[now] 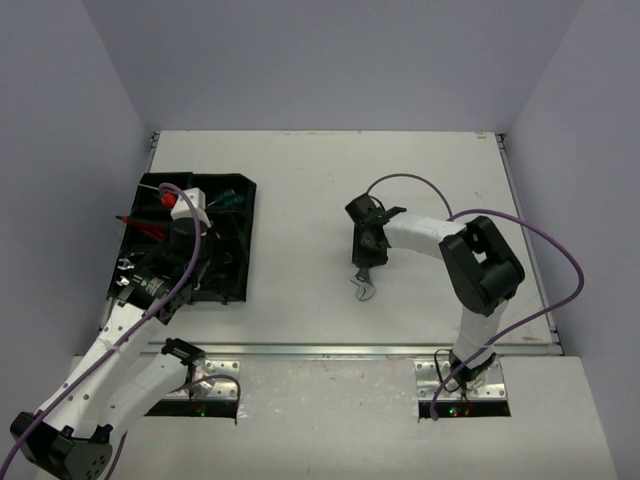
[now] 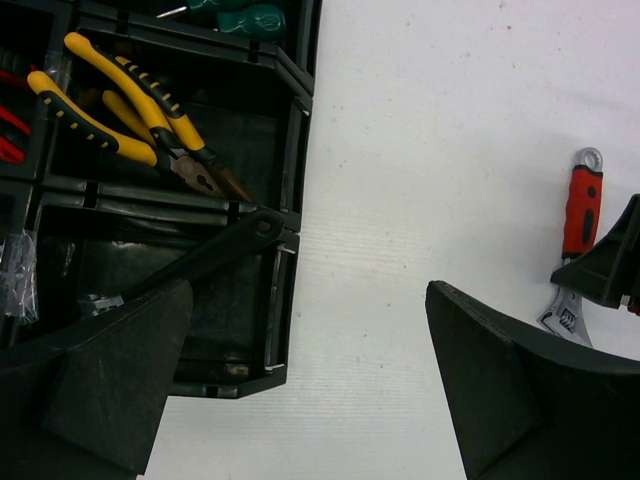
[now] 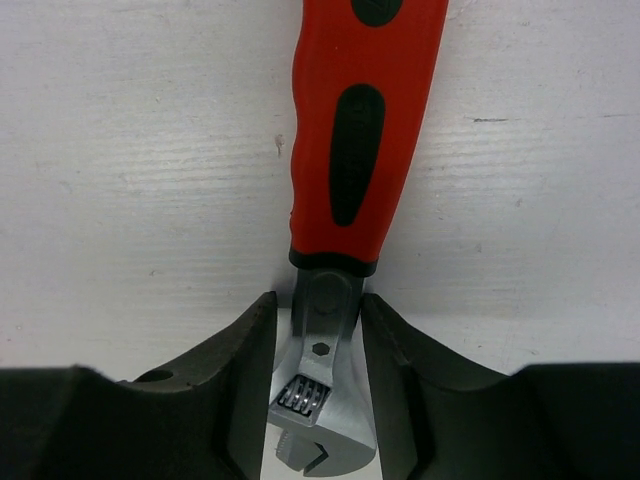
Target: Sort the tools into containers
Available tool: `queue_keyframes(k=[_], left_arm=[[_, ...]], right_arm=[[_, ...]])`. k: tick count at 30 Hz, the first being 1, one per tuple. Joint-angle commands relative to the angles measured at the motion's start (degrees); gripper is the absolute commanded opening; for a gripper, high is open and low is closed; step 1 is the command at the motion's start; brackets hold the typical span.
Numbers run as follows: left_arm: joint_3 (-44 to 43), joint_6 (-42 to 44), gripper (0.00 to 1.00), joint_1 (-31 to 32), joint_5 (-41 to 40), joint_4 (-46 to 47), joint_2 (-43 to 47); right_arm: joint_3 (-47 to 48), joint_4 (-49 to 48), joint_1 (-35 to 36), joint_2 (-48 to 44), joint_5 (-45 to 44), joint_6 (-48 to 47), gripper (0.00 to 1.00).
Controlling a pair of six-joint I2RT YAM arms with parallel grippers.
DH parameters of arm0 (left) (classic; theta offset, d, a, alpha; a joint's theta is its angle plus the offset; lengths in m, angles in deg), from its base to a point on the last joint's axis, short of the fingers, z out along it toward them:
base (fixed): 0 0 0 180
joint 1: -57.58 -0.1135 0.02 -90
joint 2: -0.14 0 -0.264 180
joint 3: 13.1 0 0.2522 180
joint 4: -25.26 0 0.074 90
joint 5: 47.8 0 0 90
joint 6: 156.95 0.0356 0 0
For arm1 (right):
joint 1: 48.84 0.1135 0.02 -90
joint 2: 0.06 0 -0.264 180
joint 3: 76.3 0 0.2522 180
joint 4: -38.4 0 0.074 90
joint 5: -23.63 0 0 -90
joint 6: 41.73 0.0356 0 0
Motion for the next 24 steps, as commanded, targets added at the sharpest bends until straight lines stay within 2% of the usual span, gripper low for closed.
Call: queue_keyframes(k=[1,4,8,9,11,14,19,24], left_arm=[[-0.33,0.75,1.00,-0.10,1.09,3.08,0.19],[-0.33,0.84,1.00,-0.03,1.20,3.09,0.12],[-0.33,0.84,1.00,-0.10,1.42,3.17,0.19],[-0.26,0.84,1.00,-0.10,1.44,3.17,0.27],[-0.24,0.97,1.00,-0.10,1.71,3.26,0.51],[-0.24,1.23,1.00,-0.05,2.27,3.52,0.68],[-0.16,1.80,1.00,-0.10,3.55,3.96,1.08],[-0.18,2.04,1.00,-0.10,4.48,4.19,1.41]], right_arm=[[-5.63,1.25,-0.14,5.13,2.91,-0.69,0.40],[-5.51,1.61,-0.16,6.01,3.55,-1.31,0.32],[-5.22,1.98,-0.23,7.71,4.52,-2.20,0.15],[-4.99,2.00,-0.23,8.17,4.89,-2.46,0.13],[-4.57,1.95,-0.14,8.81,5.46,-3.02,0.00],[-5.42,0.40,0.44,6.71,5.73,-4.55,0.00],[-9.85,-5.01,3.45,-5.02,2.09,-7.10,0.00],[-14.14,-9.08,4.40,-12.64,0.61,-9.42,0.00]])
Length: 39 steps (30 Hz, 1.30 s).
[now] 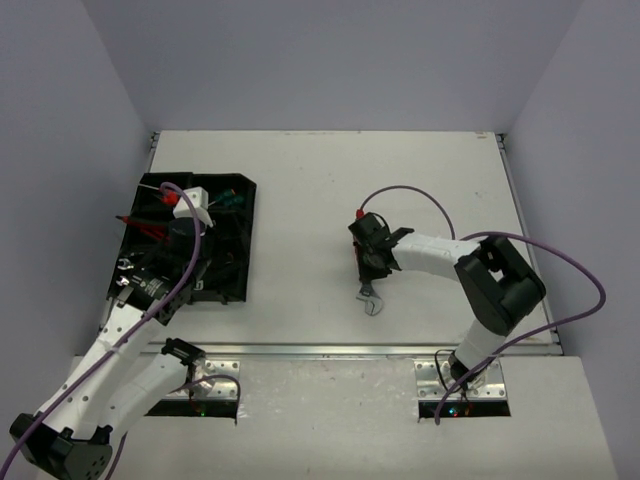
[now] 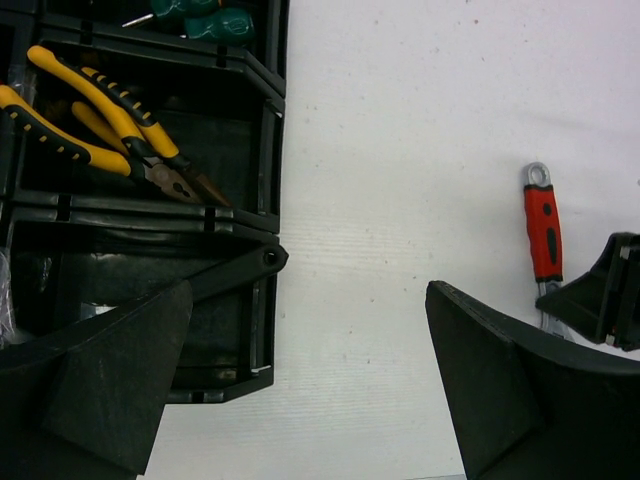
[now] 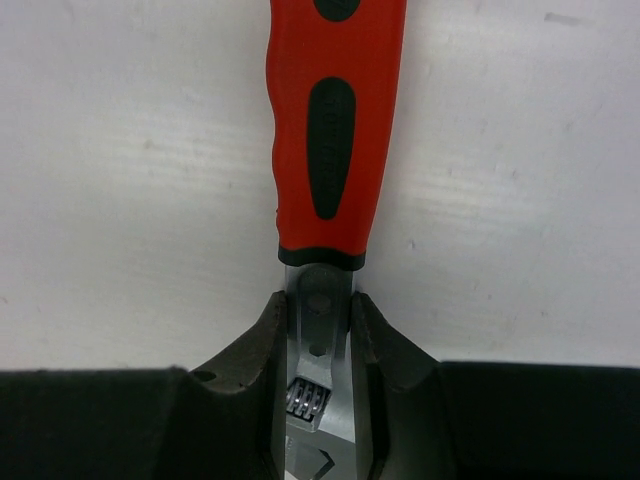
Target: Sort the tools into containers
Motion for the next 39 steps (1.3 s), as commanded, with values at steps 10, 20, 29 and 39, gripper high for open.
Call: queue_keyframes(k=[10,20,29,39], left_arm=[[-0.24,1.10,1.00,-0.10,2.28,3.21,0.54],[0.53,-3.60,1.00,-0.10,6.91,5.59,-1.54],[18.59,-27.29,1.00,1.27,29.93,45.92,-3.84],[17.06,-35.89,1.00,12.42,24.94,67.81,-20.07]], right_arm=[[-5.68,-2.92,2.57,-9.71,-0.61,-5.84,0.00],[-3.51,-0.39,4.45,-13.40,-1.87,-7.19,0.00],[-2.03,-3.06,8.62,-21.40,3.29,-8.71,0.00],[-1.41,-8.31,12.82,-28.18,8.82,-9.39,0.00]])
